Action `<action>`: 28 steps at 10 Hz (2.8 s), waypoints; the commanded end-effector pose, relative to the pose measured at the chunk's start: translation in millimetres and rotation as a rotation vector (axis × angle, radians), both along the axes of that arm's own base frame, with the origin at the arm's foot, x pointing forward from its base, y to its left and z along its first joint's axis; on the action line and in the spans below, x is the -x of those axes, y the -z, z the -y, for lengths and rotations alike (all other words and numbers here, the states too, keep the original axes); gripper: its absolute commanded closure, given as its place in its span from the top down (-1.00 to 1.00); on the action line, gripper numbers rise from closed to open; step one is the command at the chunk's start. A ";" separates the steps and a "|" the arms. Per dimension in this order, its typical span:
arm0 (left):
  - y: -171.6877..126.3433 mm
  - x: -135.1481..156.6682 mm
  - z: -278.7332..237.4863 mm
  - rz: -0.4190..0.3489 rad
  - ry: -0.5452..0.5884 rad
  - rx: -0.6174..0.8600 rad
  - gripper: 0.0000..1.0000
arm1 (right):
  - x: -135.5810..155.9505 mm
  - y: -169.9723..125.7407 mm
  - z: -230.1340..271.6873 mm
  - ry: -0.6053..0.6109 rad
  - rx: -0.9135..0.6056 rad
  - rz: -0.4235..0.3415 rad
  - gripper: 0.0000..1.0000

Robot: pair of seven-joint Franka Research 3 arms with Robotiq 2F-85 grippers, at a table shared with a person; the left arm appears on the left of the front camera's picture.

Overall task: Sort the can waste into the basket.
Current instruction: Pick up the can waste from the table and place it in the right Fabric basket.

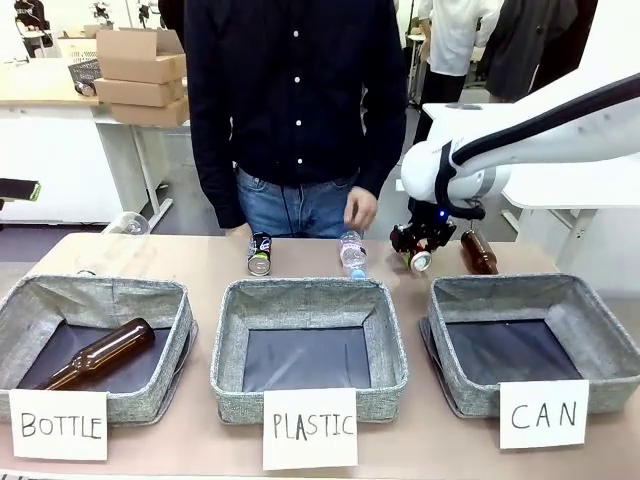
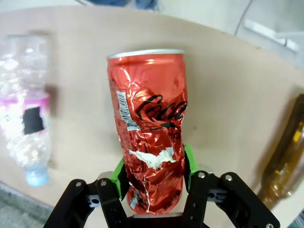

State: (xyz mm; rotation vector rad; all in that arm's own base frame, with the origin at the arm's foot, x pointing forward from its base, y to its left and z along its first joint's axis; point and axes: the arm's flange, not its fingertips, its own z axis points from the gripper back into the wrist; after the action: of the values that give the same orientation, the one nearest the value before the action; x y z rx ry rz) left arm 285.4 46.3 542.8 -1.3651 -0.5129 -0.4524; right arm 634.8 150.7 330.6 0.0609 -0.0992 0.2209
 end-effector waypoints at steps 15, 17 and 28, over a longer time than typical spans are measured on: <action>-3.3 -0.7 1.8 0.024 0.004 0.023 1.00 | 278.7 -178.1 150.1 -0.756 -0.067 -0.182 1.00; -3.3 -0.7 1.8 0.024 0.004 0.023 1.00 | 275.7 -181.1 152.7 -0.724 -0.091 -0.126 1.00; -3.3 -0.7 1.8 0.024 0.004 0.023 1.00 | 279.8 -240.2 181.1 -0.228 -1.528 0.529 1.00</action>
State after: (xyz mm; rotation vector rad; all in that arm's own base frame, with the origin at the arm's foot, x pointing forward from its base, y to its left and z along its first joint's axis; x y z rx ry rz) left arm 285.4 46.3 543.5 -1.3629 -0.5143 -0.4527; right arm 355.0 -29.3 569.5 0.8495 -0.3765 0.6666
